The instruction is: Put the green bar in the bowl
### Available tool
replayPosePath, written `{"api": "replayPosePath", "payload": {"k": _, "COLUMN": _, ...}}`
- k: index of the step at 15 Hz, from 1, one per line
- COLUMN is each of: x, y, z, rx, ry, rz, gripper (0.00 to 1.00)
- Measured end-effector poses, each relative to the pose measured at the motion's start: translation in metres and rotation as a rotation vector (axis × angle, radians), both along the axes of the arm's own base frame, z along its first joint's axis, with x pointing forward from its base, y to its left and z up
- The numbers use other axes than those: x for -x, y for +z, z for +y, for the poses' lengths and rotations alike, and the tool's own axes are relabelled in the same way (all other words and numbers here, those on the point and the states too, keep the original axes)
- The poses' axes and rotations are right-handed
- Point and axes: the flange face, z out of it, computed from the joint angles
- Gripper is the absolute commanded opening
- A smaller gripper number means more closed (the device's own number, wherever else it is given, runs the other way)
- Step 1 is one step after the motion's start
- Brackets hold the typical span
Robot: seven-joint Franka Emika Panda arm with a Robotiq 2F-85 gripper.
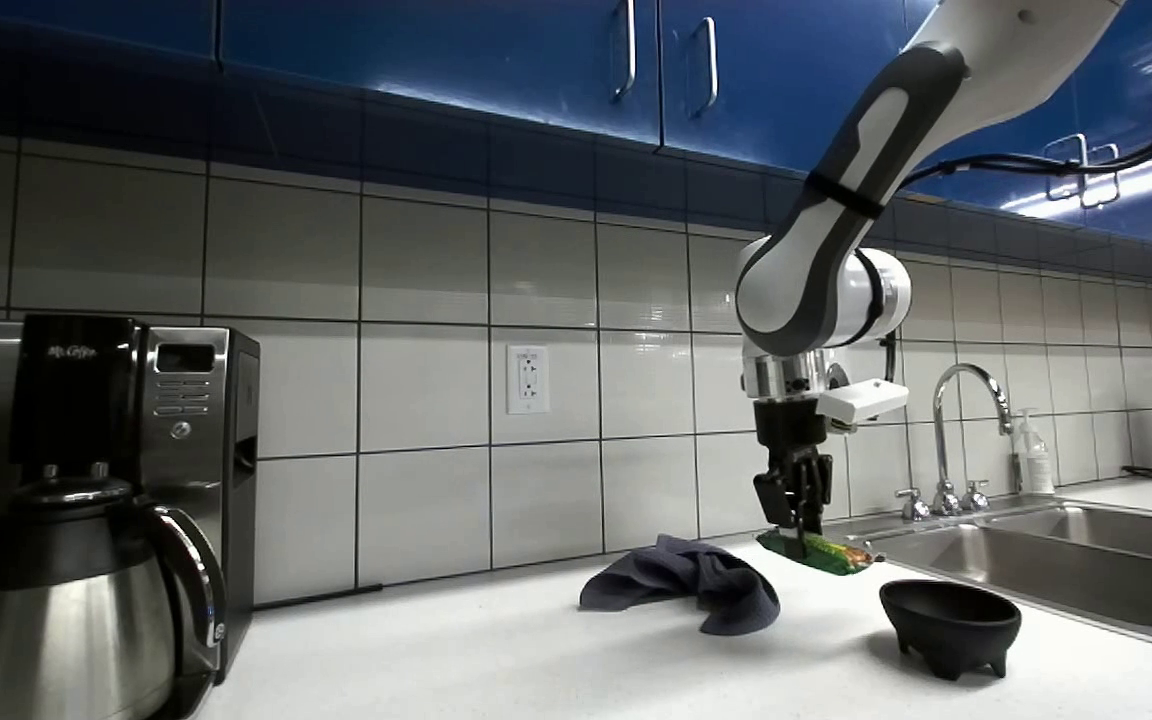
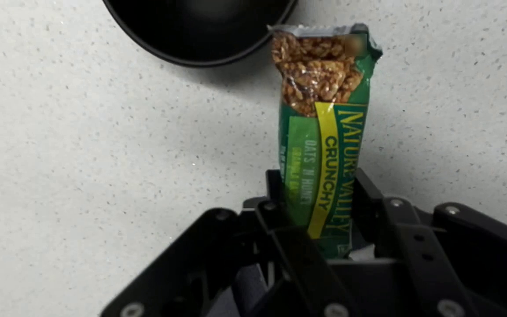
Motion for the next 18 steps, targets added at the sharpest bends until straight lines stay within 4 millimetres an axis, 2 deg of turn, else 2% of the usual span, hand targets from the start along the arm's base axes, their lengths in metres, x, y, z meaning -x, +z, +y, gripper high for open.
{"api": "replayPosePath", "payload": {"k": 13, "x": 0.04, "y": 0.005, "z": -0.074, "rx": -0.005, "ry": -0.194, "rz": 0.001, "gripper": 0.15}}
{"api": "replayPosePath", "payload": {"k": 18, "x": 0.047, "y": 0.002, "z": -0.097, "rx": -0.007, "ry": -0.244, "rz": 0.007, "gripper": 0.15}}
